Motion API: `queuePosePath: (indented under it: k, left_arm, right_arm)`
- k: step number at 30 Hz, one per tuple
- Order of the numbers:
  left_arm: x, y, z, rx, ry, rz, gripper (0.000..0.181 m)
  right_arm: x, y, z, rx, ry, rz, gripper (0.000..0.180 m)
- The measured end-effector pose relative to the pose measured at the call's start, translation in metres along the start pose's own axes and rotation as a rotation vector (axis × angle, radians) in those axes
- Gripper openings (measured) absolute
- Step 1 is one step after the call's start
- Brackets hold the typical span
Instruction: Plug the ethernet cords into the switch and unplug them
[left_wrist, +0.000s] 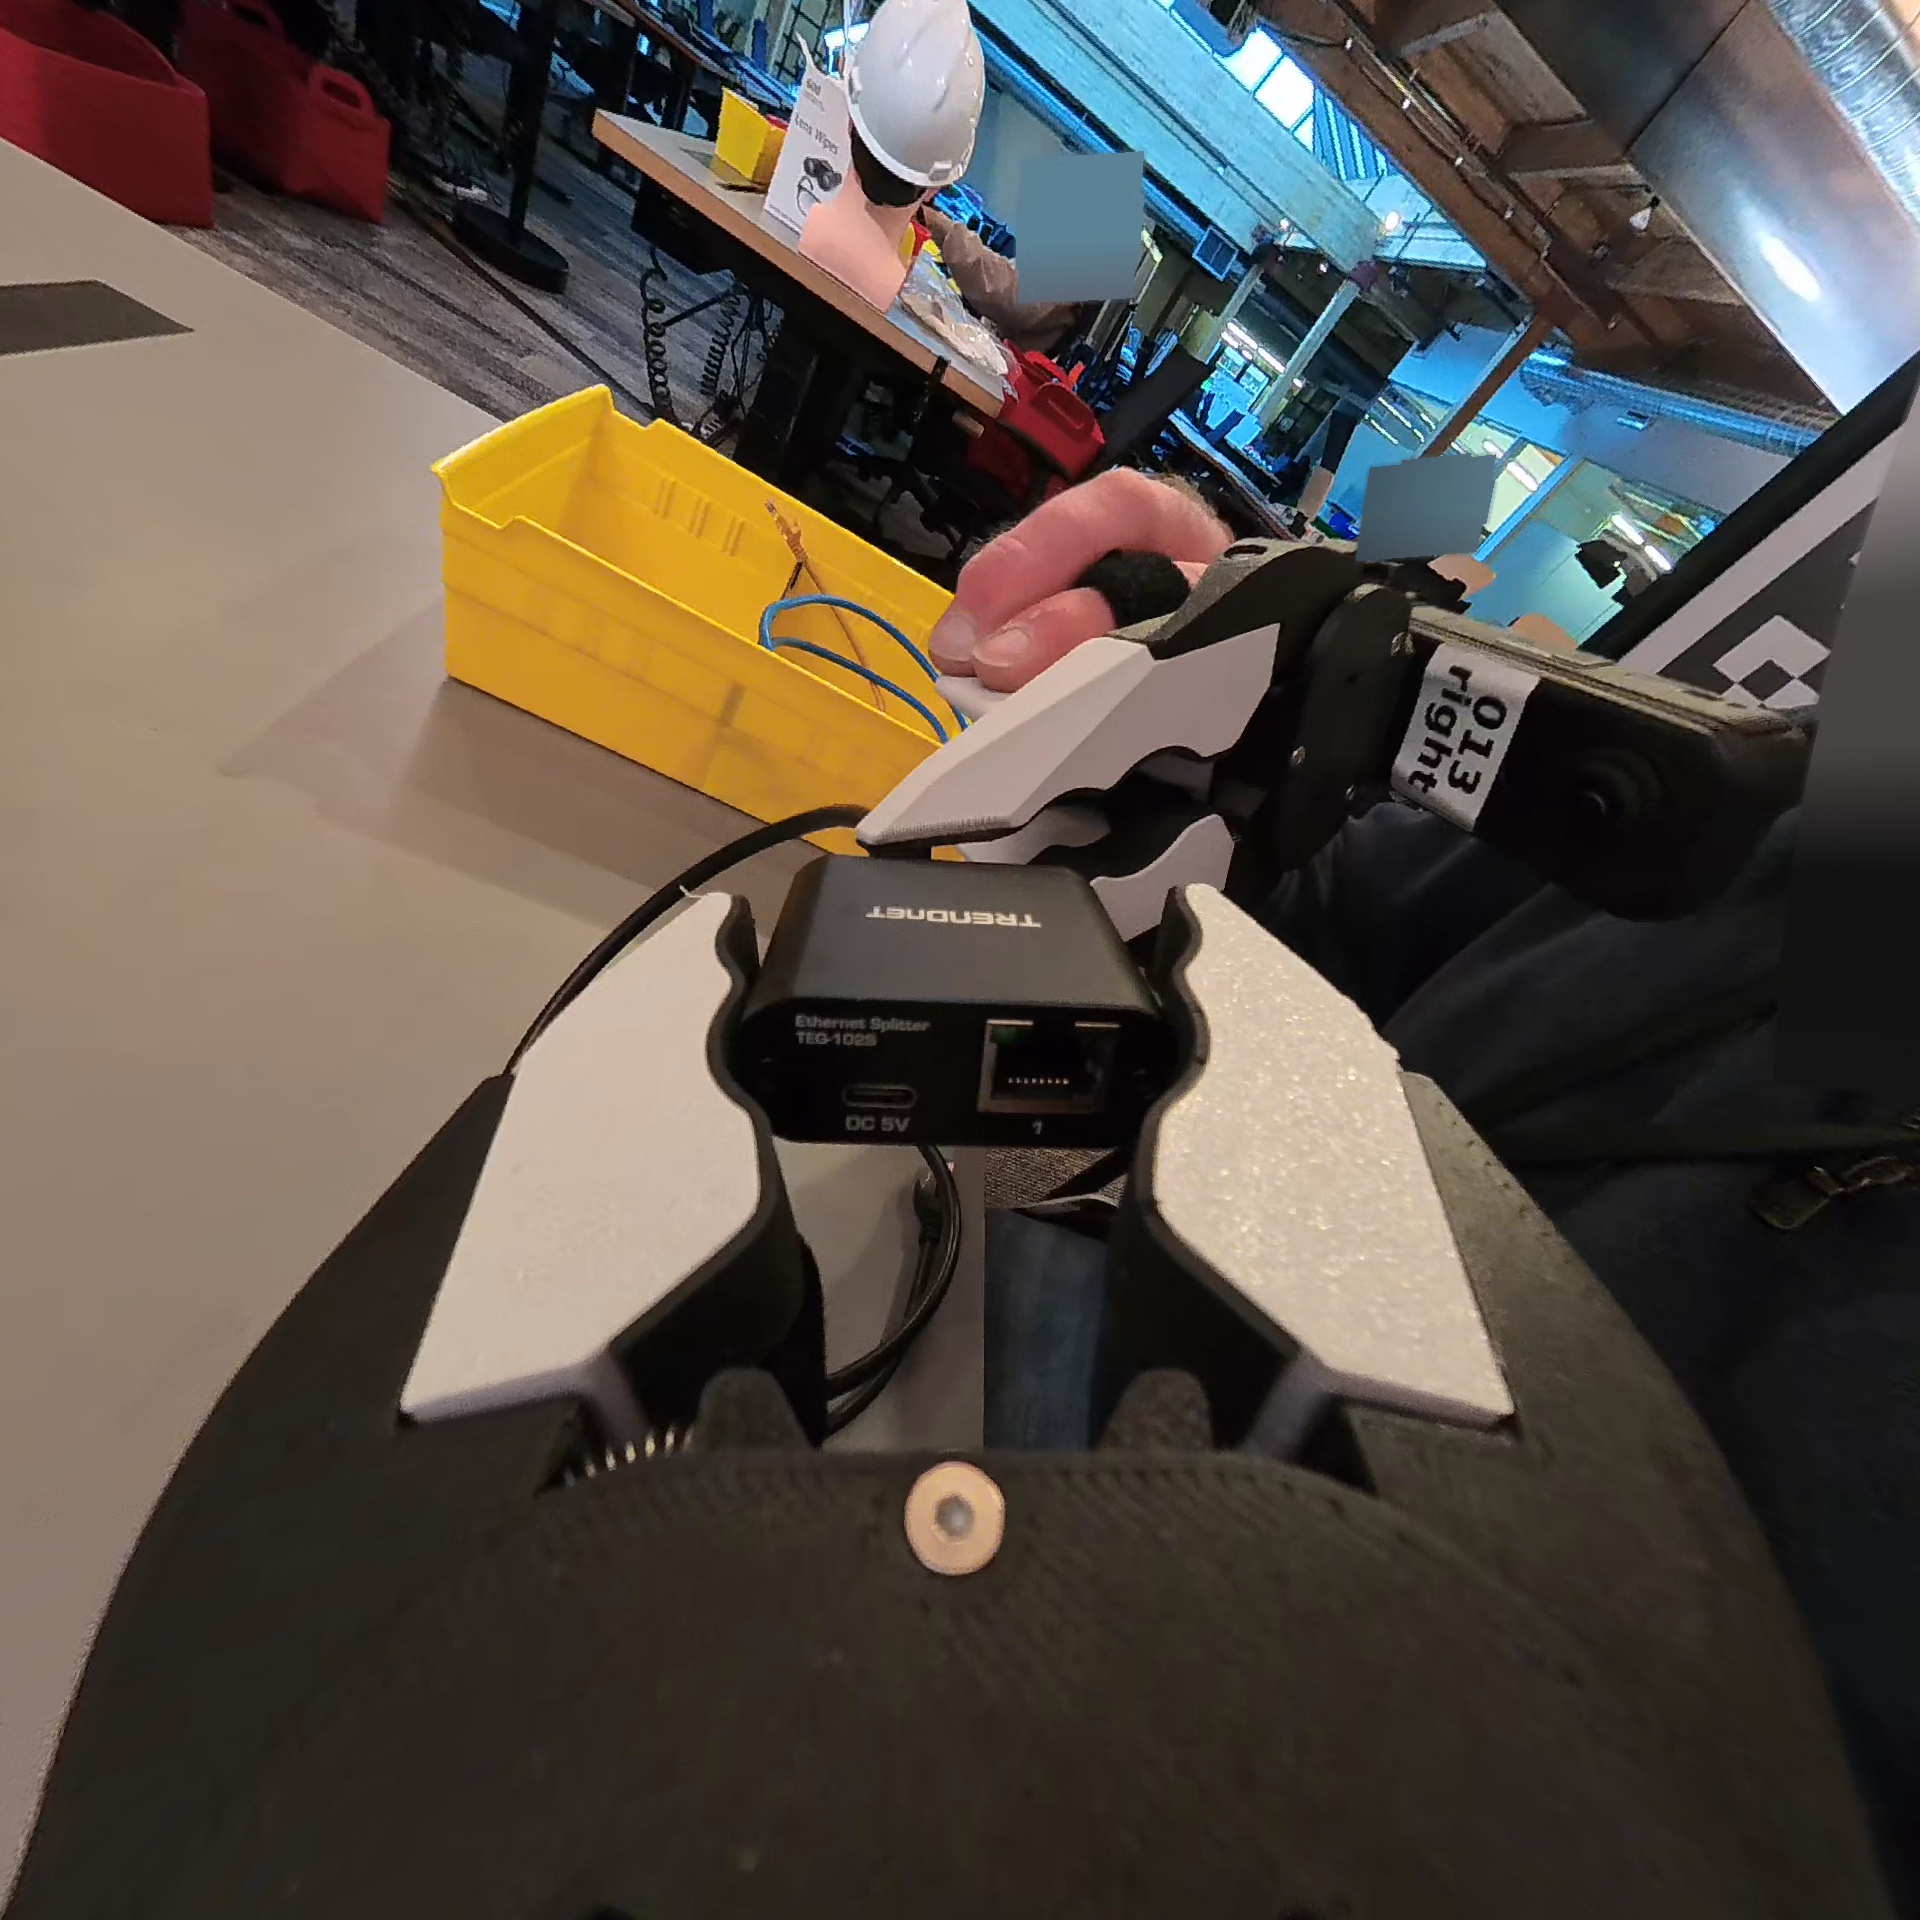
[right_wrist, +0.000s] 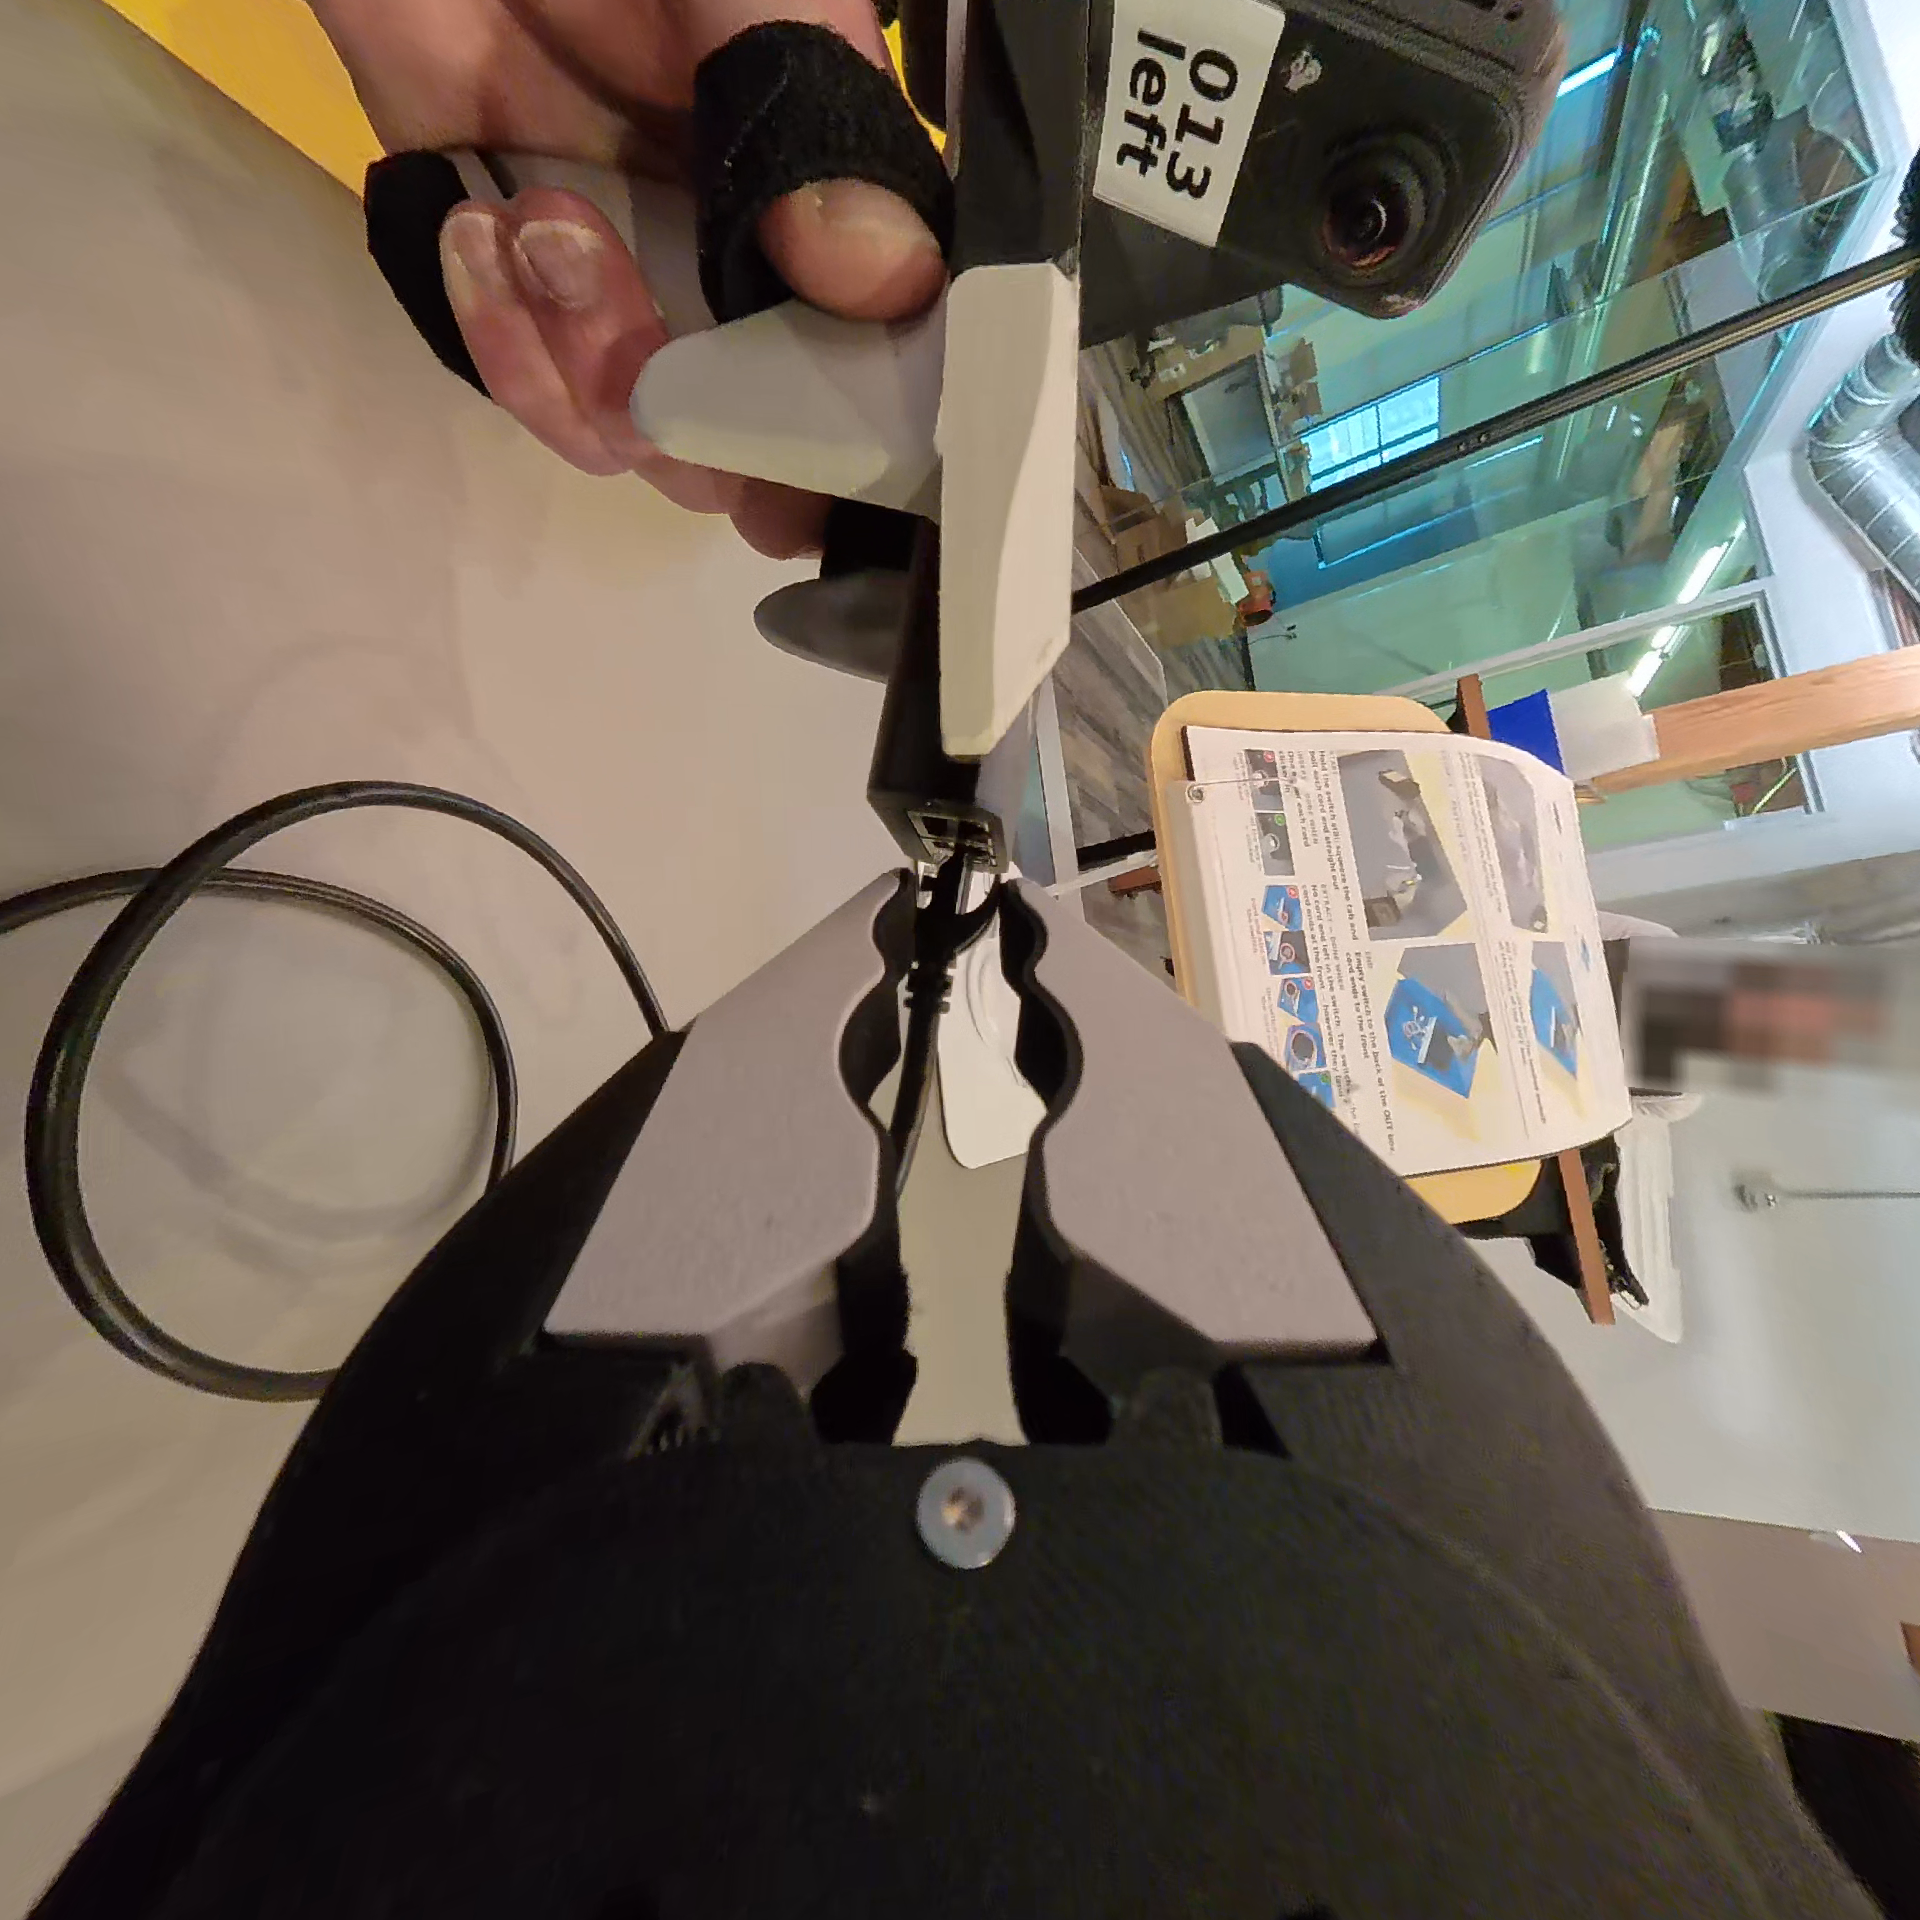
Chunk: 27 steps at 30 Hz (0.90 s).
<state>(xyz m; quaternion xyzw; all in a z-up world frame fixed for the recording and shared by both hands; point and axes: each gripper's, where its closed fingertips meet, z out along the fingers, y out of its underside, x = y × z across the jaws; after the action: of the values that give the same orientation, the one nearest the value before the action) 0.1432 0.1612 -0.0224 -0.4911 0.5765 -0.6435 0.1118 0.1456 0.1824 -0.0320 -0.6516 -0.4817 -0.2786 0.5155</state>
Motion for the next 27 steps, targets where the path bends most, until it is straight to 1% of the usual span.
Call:
queuePosePath:
  k: [2, 5, 10, 13, 17, 19, 20, 22, 24, 27]
  left_arm:
    - [0.0, 0.001, 0.001, 0.001, -0.003, 0.0, 0.074]
    - [0.002, 0.001, 0.002, -0.003, 0.004, 0.001, 0.073]
    - [-0.002, 0.005, 0.003, -0.012, 0.003, -0.027, 0.073]
    - [-0.002, 0.003, 0.002, 0.008, 0.017, -0.029, 0.073]
    - [0.001, -0.006, -0.004, 0.04, 0.025, -0.014, 0.073]
    - [-0.013, -0.024, -0.028, 0.143, -0.014, -0.04, 0.073]
    - [-0.016, -0.029, -0.036, 0.149, -0.034, -0.024, 0.073]
    - [-0.015, -0.027, -0.033, 0.103, -0.077, 0.032, 0.073]
    - [-0.015, -0.018, -0.025, 0.048, -0.09, 0.047, 0.073]
    - [-0.025, -0.018, -0.031, 0.066, -0.116, 0.018, 0.073]
  right_arm:
    - [-0.001, 0.0, -0.001, -0.006, 0.0, -0.003, 0.014]
    - [-0.002, -0.001, -0.002, -0.021, -0.004, -0.061, 0.011]
    - [-0.014, 0.002, 0.001, -0.074, -0.087, -0.198, 0.01]
    - [-0.009, 0.002, 0.001, -0.077, -0.091, -0.203, 0.01]
    - [0.001, 0.003, -0.003, -0.068, -0.05, -0.083, 0.01]
    - [0.005, 0.017, -0.008, -0.097, -0.037, -0.035, 0.009]
    - [0.006, 0.02, -0.011, -0.099, -0.038, -0.031, 0.01]
    - [0.012, 0.026, -0.014, -0.129, -0.033, 0.001, 0.01]
    - [0.031, 0.032, -0.023, -0.122, 0.005, 0.064, 0.01]
    - [0.069, 0.042, -0.044, -0.129, 0.101, 0.13, 0.01]
